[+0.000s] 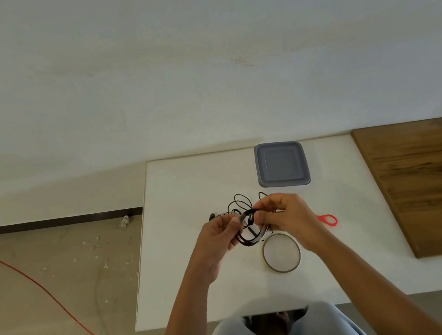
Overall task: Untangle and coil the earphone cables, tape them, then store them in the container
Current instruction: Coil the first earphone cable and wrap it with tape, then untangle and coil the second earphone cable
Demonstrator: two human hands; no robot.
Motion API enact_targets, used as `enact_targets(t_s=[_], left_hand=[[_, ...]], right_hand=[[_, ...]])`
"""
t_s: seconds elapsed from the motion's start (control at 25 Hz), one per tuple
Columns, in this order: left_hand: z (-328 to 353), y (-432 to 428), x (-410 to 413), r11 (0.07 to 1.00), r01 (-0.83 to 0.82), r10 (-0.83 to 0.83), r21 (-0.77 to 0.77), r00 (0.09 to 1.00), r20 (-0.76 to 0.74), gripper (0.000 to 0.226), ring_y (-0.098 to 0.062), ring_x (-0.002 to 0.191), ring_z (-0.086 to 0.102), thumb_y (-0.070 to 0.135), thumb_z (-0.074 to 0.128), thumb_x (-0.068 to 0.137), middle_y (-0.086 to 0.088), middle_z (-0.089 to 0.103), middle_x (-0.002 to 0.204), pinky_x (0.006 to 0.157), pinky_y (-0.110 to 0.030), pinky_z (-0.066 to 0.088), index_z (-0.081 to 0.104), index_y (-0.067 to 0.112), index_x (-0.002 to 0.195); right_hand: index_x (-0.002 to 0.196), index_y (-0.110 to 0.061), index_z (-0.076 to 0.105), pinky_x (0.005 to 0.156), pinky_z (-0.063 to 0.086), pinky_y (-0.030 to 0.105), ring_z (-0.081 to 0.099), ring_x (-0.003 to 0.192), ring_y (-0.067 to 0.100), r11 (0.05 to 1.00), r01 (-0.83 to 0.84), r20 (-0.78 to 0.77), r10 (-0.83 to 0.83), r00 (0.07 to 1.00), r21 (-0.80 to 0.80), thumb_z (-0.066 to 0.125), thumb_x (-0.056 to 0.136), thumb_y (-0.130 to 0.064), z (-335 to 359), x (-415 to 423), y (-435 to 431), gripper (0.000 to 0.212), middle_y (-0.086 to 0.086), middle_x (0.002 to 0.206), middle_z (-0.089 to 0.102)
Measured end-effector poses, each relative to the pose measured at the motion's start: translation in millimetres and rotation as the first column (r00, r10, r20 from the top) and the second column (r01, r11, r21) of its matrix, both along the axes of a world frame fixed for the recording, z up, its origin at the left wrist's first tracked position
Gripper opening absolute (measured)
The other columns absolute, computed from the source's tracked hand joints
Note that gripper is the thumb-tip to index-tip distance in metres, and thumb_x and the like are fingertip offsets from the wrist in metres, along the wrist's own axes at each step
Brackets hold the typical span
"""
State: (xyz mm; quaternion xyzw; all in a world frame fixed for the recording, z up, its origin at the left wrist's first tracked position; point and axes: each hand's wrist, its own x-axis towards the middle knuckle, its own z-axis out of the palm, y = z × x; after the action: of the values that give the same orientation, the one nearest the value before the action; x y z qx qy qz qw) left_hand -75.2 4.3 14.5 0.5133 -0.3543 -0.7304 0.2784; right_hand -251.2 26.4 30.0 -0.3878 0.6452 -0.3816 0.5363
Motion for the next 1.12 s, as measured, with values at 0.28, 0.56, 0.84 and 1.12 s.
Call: enact_targets(t_s=[0.28,0.56,0.84,1.12], left_hand=[[-43,20,55,0.992,-0.124,0.125,-0.024,0.930,0.346,0.024,-0.020,0.091,0.068,0.005,0.075,0.077,-0.004,0.071,0.097,0.082,-0.030,0.055,0.069,0.013,0.099],[-60,29,75,0.952,0.038,0.170,-0.302,0.757,0.630,0.021,-0.012,0.084,0.068,-0.002,0.066,0.081,0.004,0.071,0.086,0.064,-0.008,0.046,0.069,0.016,0.091],[-62,30,83,0.911,0.078,0.222,-0.405,0.735,0.640,0.026,-0.011,0.090,0.061,0.009,0.067,0.083,0.008,0.065,0.104,0.076,-0.021,0.048,0.064,0.025,0.103],[-78,39,64,0.748,0.493,0.153,-0.445,0.524,0.838,0.042,-0.023,0.109,0.055,0.035,0.083,0.063,0.005,0.065,0.115,0.088,-0.037,0.043,0.069,0.026,0.102]], right_hand=[[0.095,-0.009,0.067,0.072,0.058,0.027,0.068,0.079,0.018,0.972,0.051,0.088,-0.072,0.993,0.229,0.062,0.087,-0.001,-57,60,19,0.013,0.008,0.087,0.066],[0.110,-0.019,0.065,0.062,0.046,0.006,0.058,0.075,0.003,0.988,-0.066,-0.218,0.096,0.971,0.141,0.065,0.084,-0.006,-75,102,39,0.029,-0.004,0.088,0.062],[0.117,-0.021,0.061,0.066,0.053,0.016,0.059,0.080,0.012,0.997,-0.073,-0.337,0.060,0.940,-0.025,0.066,0.085,-0.009,-66,91,43,0.034,0.000,0.097,0.058],[0.130,-0.029,0.047,0.098,0.038,0.040,0.033,0.122,0.031,0.976,-0.052,-0.787,0.203,0.583,0.213,0.073,0.076,-0.037,-64,28,59,0.061,0.002,0.135,0.037]])
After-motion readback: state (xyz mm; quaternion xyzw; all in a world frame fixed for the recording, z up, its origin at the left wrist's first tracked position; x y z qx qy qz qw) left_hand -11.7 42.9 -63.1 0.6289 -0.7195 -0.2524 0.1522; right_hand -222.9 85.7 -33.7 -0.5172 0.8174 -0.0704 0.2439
